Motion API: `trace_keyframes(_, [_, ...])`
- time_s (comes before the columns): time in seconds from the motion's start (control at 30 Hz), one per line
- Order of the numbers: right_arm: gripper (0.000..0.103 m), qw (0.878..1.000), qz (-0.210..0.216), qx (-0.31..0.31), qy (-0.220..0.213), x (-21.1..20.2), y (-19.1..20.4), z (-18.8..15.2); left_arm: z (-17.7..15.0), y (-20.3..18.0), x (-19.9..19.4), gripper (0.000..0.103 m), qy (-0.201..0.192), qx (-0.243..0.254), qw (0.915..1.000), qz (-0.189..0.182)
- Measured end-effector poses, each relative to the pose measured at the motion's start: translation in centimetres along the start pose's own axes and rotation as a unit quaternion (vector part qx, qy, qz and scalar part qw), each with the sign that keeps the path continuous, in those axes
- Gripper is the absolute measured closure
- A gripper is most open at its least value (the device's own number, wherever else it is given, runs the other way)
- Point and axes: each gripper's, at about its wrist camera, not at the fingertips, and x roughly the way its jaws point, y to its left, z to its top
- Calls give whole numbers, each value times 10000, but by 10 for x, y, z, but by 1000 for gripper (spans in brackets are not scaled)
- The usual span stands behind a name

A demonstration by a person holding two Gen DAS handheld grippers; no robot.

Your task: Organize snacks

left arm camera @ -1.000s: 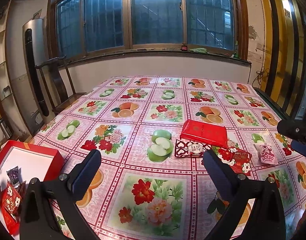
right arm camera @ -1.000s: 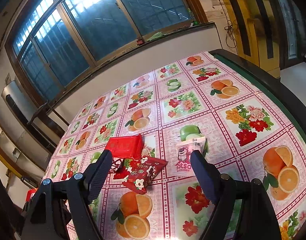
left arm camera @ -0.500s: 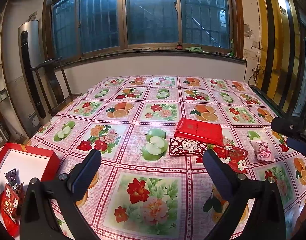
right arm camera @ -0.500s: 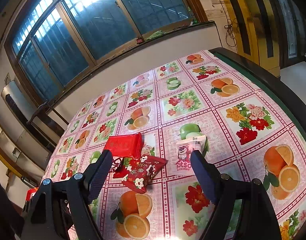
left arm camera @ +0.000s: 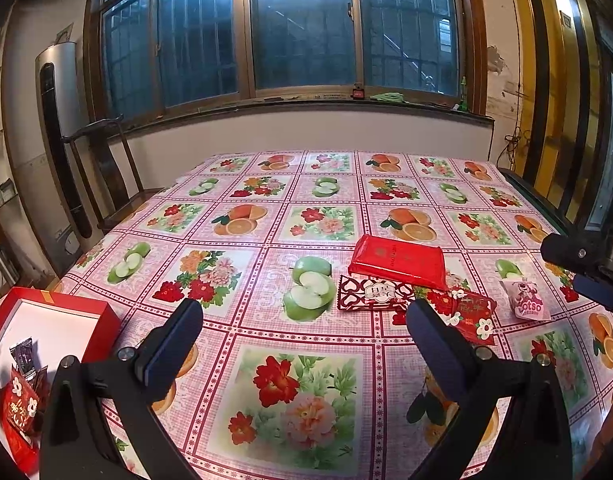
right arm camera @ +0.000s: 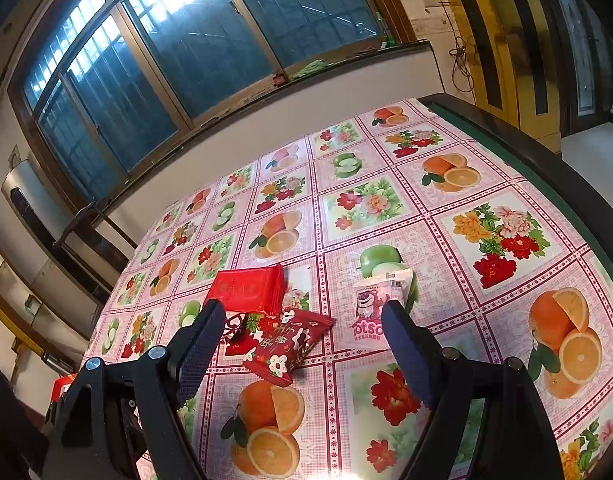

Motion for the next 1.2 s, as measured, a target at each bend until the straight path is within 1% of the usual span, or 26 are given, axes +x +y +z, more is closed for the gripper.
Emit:
trace_keyframes(0.97, [19, 10000, -23, -1, 12, 2, -3, 0, -2, -1, 2, 1, 30, 20, 10000, 0])
trace_keyframes(1.03, [19, 10000, -73, 24, 4, 2, -9, 3, -2, 0, 2, 1, 42, 24, 10000, -1])
trace_keyframes(1.1, [19, 9996, -214, 156, -6, 2, -22, 8, -3, -1, 2, 1, 54, 25, 10000, -5])
trace_keyframes(1.2, [19, 9972, -366, 643, 93, 6, -54, 14, -4, 0, 4, 1, 94, 22, 10000, -9])
